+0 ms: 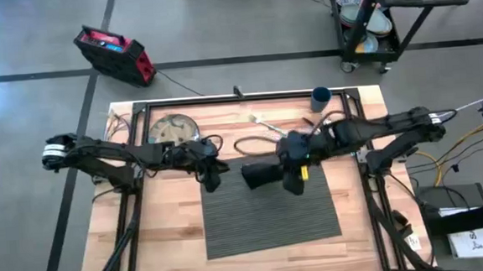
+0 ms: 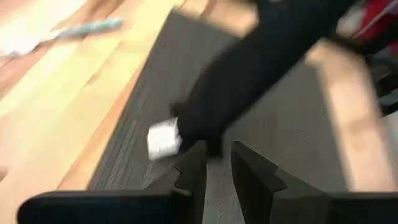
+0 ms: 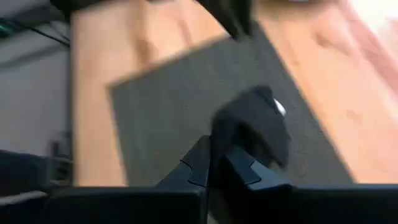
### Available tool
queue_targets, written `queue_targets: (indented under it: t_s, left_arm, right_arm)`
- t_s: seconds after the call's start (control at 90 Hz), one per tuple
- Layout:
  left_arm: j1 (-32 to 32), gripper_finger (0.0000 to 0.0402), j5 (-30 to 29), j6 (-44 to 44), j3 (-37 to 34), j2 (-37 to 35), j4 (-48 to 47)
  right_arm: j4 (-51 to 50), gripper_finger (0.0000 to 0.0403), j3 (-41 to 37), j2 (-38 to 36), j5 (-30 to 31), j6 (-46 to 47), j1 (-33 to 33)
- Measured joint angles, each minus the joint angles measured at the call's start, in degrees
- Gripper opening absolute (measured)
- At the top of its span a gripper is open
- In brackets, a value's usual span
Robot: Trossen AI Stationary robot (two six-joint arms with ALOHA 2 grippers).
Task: Set table place
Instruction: Fold the black napkin
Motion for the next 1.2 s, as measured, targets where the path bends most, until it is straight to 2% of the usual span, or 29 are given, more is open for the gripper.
queue_targets:
  t_s: [0.067, 0.133, 0.233, 0.311, 0.4, 0.589, 0.644, 0.711, 0.867, 0.967, 1.067, 1.2]
  left_arm:
    - [-0.17, 0.0059, 0.20, 1.53, -0.02, -0.01, 2.75]
    - [-0.18, 0.0059, 0.97, 4.17, 0.00, -0.01, 3.99]
    - [-0.13, 0.0059, 1.15, 7.76, 0.00, -0.01, 4.16]
    - [-0.13, 0.0059, 1.14, 10.12, 0.00, -0.02, 3.84]
    - [-0.13, 0.0059, 1.11, 13.07, -0.07, -0.02, 3.54]
    - [-0.12, 0.0059, 0.99, 19.98, -0.13, -0.02, 3.52]
    - [-0.07, 0.0059, 0.98, 21.11, -0.13, 0.00, 3.49]
    - [0.06, 0.0059, 0.96, 22.19, -0.13, -0.02, 3.52]
    - [0.13, 0.0059, 0.94, 22.93, -0.13, -0.01, 3.50]
    - [0.13, 0.0059, 0.94, 22.95, -0.13, -0.02, 3.06]
    - [0.20, 0.0059, 0.94, 23.94, -0.13, -0.02, 2.39]
    - [0.28, 0.0059, 0.92, 24.22, -0.44, -0.01, 1.76]
  right_arm:
    - [3.40, 0.0000, 0.00, 0.27, 1.43, 1.15, 1.07]
    - [4.77, 0.0000, 0.00, 0.33, 5.54, 2.69, 1.81]
    - [1.17, 0.0000, 0.02, -0.07, 13.12, 8.03, 1.95]
    - [-1.83, 0.0000, 0.02, -0.19, 16.41, 11.75, 1.90]
    - [-1.21, 0.0000, 0.02, 0.17, 16.96, 14.28, 1.90]
    - [15.39, 0.0000, 0.07, 0.43, 14.87, 12.70, 2.01]
    - [16.91, 0.0000, 0.66, 0.30, 14.68, 12.03, 2.01]
    - [9.74, 0.0000, 3.04, 0.04, 15.04, 13.04, 2.01]
    - [-21.29, 0.0000, 10.27, 0.52, 19.70, 22.06, 2.01]
    - [-29.89, 0.0000, 11.43, 1.44, 21.32, 26.88, 1.99]
    - [-19.47, 0.0000, 11.34, 1.37, 20.71, 23.22, 2.01]
    - [-2.20, 0.0000, 11.28, 1.97, 16.12, 14.80, 2.01]
